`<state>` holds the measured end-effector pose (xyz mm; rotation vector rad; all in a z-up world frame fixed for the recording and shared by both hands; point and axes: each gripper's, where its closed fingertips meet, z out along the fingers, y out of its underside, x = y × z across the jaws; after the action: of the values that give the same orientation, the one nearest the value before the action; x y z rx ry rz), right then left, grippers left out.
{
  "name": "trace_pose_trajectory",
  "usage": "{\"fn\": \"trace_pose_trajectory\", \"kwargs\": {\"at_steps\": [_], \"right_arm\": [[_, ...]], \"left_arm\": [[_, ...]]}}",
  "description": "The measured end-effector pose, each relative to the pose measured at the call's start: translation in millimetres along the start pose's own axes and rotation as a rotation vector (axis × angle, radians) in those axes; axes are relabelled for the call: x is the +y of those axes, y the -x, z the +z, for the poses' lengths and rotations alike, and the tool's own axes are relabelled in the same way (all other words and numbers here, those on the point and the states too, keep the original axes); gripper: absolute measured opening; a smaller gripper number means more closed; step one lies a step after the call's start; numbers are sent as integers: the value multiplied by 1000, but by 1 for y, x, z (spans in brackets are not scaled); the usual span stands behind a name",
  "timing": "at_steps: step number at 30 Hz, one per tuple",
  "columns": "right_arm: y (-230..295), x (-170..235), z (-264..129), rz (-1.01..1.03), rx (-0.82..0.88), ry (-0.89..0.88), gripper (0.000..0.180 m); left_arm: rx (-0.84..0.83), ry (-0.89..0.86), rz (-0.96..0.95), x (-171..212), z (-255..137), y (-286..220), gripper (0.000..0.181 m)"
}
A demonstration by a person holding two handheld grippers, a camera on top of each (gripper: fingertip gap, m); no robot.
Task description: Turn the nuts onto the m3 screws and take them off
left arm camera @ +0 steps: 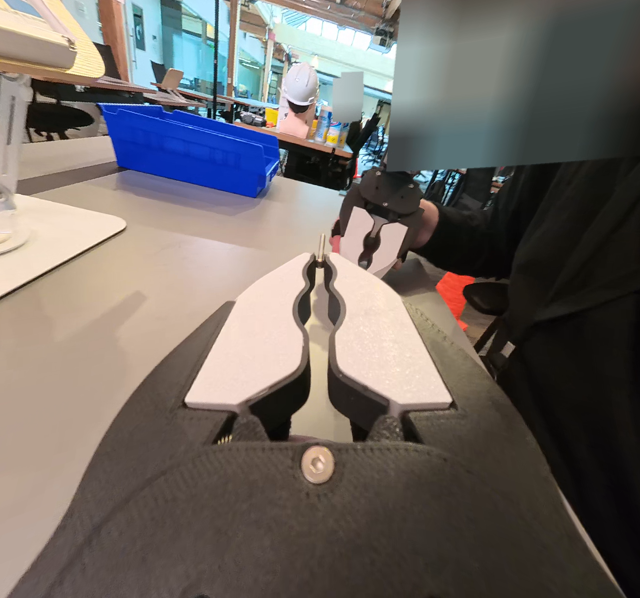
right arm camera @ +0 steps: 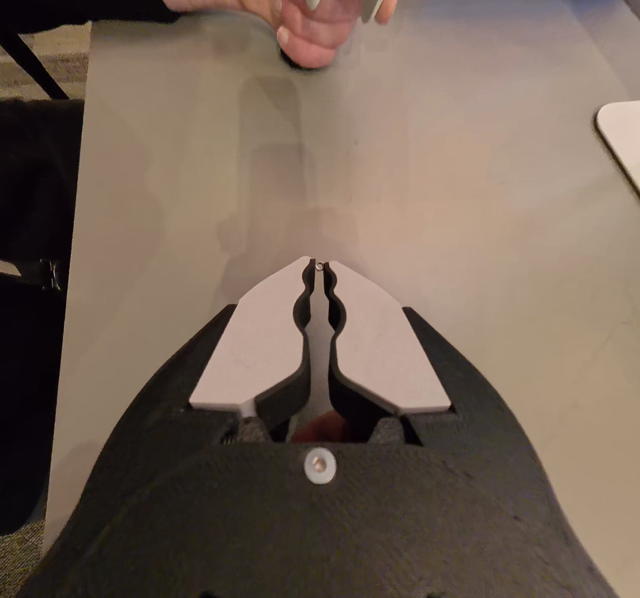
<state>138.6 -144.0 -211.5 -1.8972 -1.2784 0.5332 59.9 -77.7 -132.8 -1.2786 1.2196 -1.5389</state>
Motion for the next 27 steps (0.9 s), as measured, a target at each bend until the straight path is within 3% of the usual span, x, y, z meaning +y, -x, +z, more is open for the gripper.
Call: {"fn": "trace_pose_trajectory", "kwargs": {"at_steps": [27], "right_arm": [[-24, -116, -30, -104, 18, -382, 4]], "left_arm": [[211, -173, -171, -19, 26, -20, 4]]}}
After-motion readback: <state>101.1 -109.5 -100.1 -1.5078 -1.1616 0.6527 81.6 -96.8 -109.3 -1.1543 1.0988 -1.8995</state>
